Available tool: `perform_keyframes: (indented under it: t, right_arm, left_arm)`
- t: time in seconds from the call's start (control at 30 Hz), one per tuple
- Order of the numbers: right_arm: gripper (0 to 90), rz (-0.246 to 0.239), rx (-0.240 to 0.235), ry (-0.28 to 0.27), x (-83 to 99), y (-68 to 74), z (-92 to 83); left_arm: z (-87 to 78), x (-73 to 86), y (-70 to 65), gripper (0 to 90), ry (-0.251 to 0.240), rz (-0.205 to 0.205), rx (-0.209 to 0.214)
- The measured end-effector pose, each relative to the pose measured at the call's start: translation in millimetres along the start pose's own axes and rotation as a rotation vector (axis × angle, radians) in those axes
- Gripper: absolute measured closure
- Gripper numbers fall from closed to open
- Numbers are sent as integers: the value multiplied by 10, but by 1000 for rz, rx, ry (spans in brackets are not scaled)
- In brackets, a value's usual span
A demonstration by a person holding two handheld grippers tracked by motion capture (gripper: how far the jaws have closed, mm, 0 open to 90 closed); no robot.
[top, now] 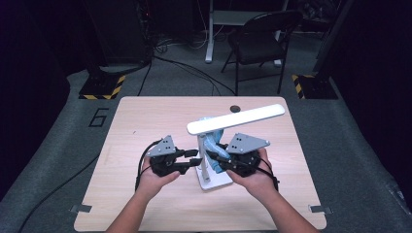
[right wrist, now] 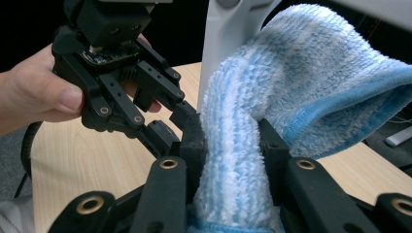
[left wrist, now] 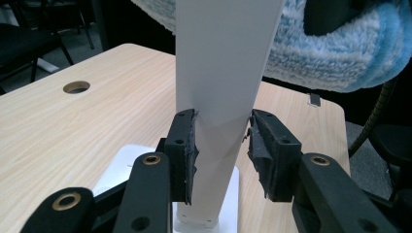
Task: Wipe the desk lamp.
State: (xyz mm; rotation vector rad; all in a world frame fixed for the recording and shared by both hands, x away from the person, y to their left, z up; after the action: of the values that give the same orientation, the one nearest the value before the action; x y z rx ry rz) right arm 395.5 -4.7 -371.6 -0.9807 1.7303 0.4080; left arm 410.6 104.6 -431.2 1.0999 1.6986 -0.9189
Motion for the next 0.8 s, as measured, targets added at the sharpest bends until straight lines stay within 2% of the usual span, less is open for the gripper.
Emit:
perform_keyframes:
  t: [0.43, 0.53, 0.63, 0.8]
  right_arm:
    - [707, 15, 3, -50, -198, -27, -109]
    - [707, 32, 1, -58, -217, -36, -129]
    - [710, 40, -6, -63, -194, -31, -112]
    - [713, 37, -26, -21, -70, -2, -28]
  left_arm:
    - [-10, -26, -7, 625, -8, 3, 1]
    - [-5, -27, -4, 625, -9, 9, 1]
    - [-4, -27, -8, 625, -8, 8, 5]
    - [-8, -26, -5, 625, -9, 6, -3]
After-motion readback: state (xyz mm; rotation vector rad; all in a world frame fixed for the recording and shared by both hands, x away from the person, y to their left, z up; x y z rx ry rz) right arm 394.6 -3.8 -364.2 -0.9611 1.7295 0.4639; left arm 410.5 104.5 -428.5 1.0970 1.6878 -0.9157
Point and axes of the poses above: each handheld gripper's, and its own axes: z roughly forward along the jaws, x roughly out of its underside, y roughly to its left, the point moved 9 cm from there along z, roughly forward along the jaws, and after that the axes turned 6 degrees about x, right-handed, at the moved point
